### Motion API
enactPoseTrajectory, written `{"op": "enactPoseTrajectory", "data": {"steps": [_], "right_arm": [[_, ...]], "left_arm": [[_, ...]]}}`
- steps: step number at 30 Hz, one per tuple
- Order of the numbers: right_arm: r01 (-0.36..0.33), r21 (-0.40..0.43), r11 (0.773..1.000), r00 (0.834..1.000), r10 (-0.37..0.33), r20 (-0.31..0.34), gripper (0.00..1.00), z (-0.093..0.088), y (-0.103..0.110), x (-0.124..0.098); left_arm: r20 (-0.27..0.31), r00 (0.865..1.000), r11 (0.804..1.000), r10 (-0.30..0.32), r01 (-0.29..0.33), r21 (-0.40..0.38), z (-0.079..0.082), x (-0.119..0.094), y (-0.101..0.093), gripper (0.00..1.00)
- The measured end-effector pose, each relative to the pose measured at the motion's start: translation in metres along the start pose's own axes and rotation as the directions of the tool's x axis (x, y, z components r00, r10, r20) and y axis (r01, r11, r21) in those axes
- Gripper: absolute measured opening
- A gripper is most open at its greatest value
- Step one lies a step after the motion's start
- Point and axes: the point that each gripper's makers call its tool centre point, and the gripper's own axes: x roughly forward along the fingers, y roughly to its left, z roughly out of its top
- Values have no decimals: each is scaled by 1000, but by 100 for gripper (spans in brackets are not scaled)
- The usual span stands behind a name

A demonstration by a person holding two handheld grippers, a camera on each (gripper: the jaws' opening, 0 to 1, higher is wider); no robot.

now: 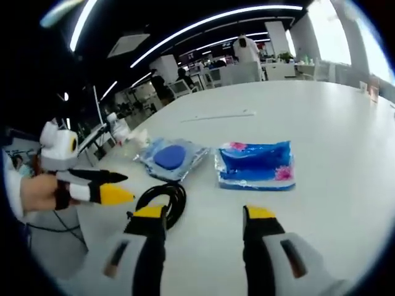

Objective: Arrange the tabletop items into an orderly group along one side of the table until the central work area is clear of visible clutter.

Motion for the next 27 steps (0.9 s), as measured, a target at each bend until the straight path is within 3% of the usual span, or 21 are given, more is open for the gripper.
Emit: {"op": "enactPoseTrajectory", "data": {"steps": [5,9,17,27], "right_arm": [[-44,-9,999,999,44,-27,46,-8,21,11],[-81,-4,997,996,80,-48,44,-13,30,20],[-90,15,996,993,91,-73,42,-18,32,31],[-109,63,992,988,115,-103,33,-22,33,43]], "left_arm": [[-21,1000,1000,7,-8,-22,-11,1,3,68],[-62,998,1000,16,-16,-9,-21,2,7,59],[-72,997,999,2,-5,-45,-27,6,7,55],[-98,995,996,-19,11,-84,-33,15,3,38]]}}
